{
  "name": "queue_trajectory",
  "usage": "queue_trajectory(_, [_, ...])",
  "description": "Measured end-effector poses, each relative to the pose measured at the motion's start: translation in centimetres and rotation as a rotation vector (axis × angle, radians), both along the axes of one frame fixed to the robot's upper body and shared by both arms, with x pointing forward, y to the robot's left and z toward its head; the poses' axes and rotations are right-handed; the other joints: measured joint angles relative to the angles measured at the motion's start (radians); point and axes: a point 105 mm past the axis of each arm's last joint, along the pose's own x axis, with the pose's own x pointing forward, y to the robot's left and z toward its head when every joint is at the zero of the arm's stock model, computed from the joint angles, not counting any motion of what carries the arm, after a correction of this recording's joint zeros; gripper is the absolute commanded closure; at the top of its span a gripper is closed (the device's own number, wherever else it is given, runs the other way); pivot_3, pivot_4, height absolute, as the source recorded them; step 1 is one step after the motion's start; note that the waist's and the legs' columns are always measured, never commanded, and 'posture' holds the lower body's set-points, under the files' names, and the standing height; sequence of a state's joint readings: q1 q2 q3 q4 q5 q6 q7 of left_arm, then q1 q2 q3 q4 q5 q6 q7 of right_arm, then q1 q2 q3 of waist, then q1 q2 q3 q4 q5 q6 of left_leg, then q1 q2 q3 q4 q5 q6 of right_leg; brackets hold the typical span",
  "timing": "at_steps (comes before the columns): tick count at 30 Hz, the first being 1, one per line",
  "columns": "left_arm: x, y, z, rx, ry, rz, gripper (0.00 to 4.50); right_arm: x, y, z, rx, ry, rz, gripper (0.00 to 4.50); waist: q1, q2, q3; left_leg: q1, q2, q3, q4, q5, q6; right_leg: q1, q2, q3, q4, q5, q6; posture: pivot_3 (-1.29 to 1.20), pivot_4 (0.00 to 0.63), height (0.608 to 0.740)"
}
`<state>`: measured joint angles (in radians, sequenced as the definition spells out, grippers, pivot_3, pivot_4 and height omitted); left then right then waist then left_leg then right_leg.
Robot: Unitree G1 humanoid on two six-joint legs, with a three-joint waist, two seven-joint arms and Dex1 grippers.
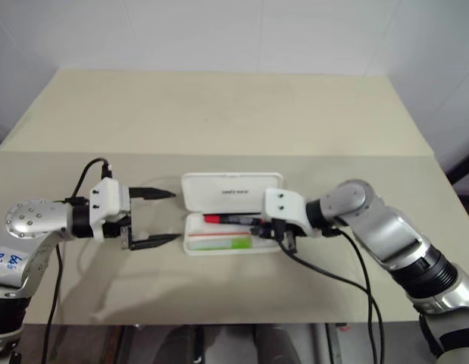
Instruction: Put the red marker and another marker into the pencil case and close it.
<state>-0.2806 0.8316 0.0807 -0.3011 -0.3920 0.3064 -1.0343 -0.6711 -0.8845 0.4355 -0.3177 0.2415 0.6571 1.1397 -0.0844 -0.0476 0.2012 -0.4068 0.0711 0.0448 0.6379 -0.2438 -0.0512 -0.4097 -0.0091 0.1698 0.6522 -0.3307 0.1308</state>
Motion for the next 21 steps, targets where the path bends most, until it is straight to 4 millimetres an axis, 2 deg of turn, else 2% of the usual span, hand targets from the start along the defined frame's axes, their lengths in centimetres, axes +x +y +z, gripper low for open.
queue_trajectory(12, [0.08, 0.02, 0.06, -0.002, -0.004, 0.006, 0.00, 0.01, -0.54, -0.36, -0.040, 0.019, 0.007, 4.16, -0.002, 0.000, 0.000, 0.000, 0.000, 0.000, 0.000, 0.000, 0.000, 0.000, 0.000, 0.000, 0.000, 0.000, 0.000, 0.00, 0.150, 0.740])
queue_trajectory(21, [0.16, -0.05, 0.30, -0.002, -0.013, 0.004, 0.00, -0.25, -0.60, -0.79, -0.047, 0.039, 0.018, 0.98, -0.002, 0.000, 0.000, 0.000, 0.000, 0.000, 0.000, 0.000, 0.000, 0.000, 0.000, 0.000, 0.000, 0.000, 0.000, 0.00, 0.150, 0.740])
